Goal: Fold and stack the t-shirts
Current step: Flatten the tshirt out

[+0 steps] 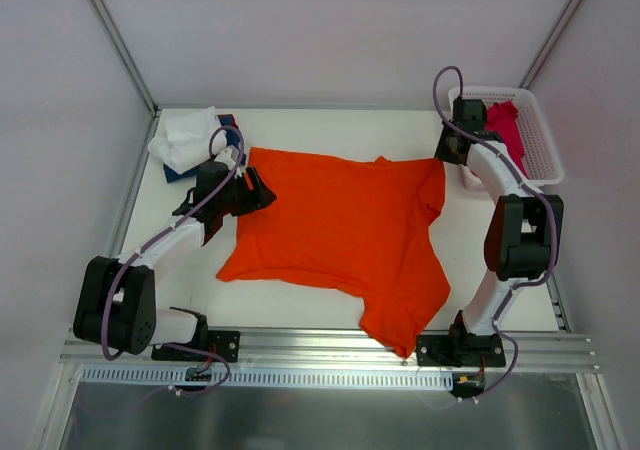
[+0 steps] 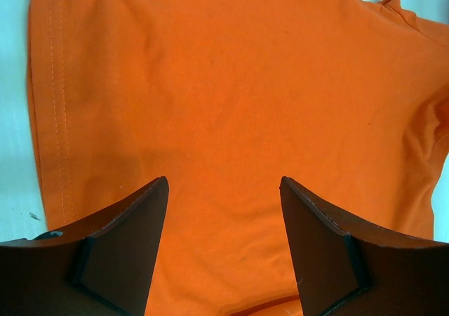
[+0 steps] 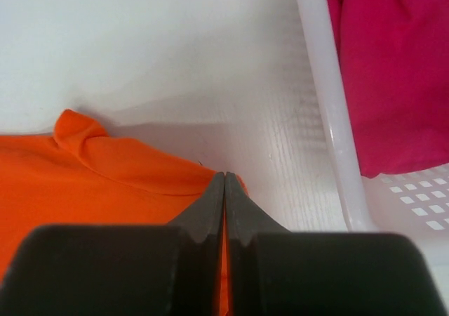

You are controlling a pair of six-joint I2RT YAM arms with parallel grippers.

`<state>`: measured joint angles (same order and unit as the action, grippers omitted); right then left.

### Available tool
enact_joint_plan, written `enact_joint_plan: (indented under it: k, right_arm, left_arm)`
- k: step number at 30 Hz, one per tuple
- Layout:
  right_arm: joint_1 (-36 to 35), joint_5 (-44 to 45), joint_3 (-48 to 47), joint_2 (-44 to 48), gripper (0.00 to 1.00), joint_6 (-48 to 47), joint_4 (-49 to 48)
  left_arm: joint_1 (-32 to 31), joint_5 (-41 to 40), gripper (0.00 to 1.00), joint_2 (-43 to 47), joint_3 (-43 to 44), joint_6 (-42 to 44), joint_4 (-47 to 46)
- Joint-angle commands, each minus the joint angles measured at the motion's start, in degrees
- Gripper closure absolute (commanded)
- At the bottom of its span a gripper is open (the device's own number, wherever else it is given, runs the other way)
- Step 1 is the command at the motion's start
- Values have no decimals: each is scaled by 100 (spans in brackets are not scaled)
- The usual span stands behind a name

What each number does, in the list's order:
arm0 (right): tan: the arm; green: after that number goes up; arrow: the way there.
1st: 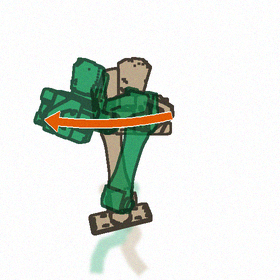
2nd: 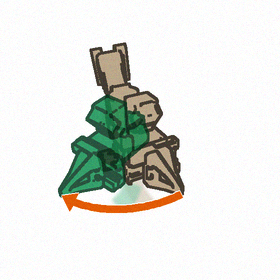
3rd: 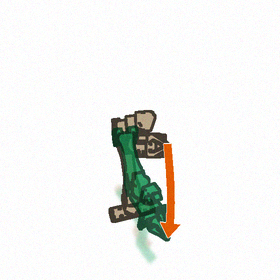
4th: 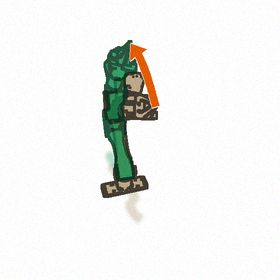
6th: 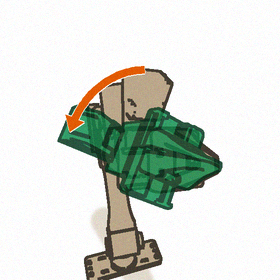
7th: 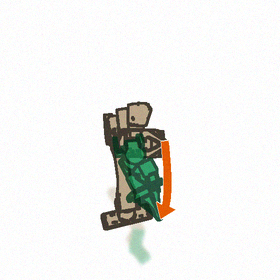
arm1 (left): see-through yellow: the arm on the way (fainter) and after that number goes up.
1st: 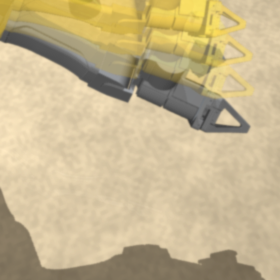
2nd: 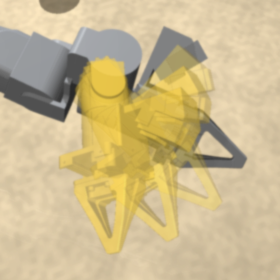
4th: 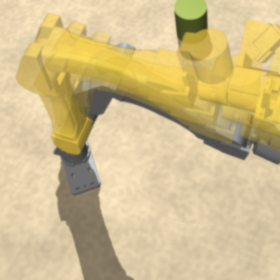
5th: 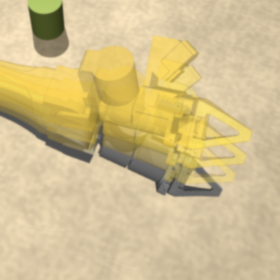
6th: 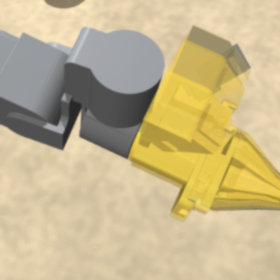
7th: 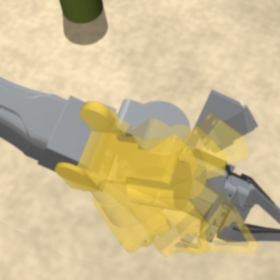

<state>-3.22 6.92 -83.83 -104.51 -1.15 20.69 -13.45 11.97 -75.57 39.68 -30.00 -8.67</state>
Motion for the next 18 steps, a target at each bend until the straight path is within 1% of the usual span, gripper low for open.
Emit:
enact_joint_plan:
  k: [1, 3, 4, 5, 6, 9, 11, 12, 15, 18]
  right_arm:
    - [-20, 327, 51, 607, 100, -140, -460]
    - [-12, 328, 16, 572, 100, -184, -408]
    - [-20, 319, -184, 502, 100, -210, -312]
    - [-20, 319, -334, 406, 99, -219, -6]
    - [-20, 328, -483, 187, 95, -237, 145]
    - [-47, 327, -757, 19, 77, -219, 497]
    - [-108, 398, -652, 79, 73, -211, 489]
    - [-134, 476, -600, 176, 69, -210, 471]
    - [-196, 574, -546, 308, 67, -202, 559]
    - [-345, 355, -406, 562, 66, -167, 603]
  left_arm:
    - [9, 43, 34, 236, -39, -15, -65]
    - [9, 51, 34, 227, -39, -23, -74]
    - [9, 60, 34, 210, -39, -24, -65]
    - [9, 60, 34, 209, -48, -24, -65]
    - [18, 60, 34, 209, -48, -24, -65]
    - [9, 60, 34, 209, -48, -24, -65]
    - [18, 60, 34, 209, -39, -6, -74]
    - [9, 60, 34, 209, -39, 3, -74]
    - [9, 60, 34, 140, -4, 20, -56]
    - [9, 17, 34, -44, 40, 3, -39]
